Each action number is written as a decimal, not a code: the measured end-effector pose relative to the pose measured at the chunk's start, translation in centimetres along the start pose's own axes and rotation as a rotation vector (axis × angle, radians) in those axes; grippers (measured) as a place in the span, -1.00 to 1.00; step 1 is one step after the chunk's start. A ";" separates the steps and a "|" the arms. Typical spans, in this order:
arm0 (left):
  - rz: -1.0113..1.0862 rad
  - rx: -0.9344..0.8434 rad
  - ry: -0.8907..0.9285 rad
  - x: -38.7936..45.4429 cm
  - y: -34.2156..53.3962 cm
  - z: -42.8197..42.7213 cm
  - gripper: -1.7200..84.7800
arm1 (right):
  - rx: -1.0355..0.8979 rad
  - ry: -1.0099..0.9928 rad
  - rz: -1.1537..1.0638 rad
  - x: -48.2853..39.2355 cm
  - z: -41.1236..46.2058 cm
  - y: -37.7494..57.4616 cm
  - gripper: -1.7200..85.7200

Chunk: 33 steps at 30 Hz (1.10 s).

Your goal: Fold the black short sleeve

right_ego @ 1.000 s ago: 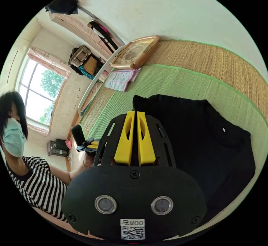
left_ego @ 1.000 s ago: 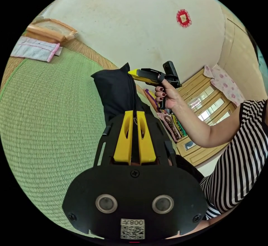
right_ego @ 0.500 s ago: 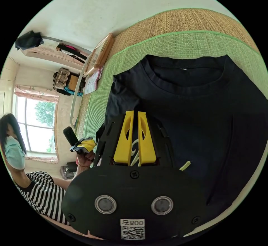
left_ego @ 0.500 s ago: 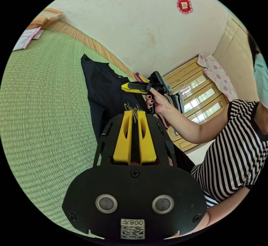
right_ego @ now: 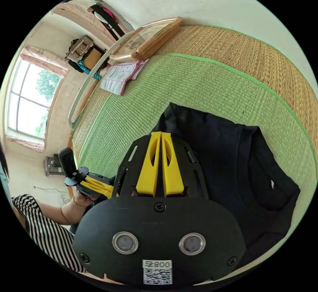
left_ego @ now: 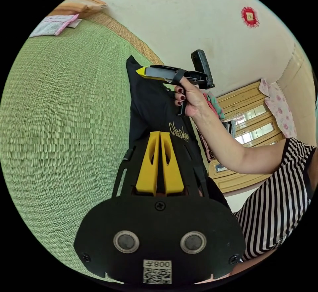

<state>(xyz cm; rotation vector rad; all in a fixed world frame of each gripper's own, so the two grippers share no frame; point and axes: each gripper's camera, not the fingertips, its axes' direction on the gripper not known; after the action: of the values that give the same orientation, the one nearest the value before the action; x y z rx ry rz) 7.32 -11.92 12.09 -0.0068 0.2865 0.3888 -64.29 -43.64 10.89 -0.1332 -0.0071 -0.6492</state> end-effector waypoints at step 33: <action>-0.015 -0.007 -0.158 4.5 -1.0 -1.6 -0.96 | 0.019 -0.092 0.028 1.6 7.0 6.6 -0.96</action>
<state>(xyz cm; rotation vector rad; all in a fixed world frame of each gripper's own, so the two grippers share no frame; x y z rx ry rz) 11.27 -11.30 9.23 0.0149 0.1292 0.3732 -58.79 -38.51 17.08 -0.1450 -0.0998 -0.6148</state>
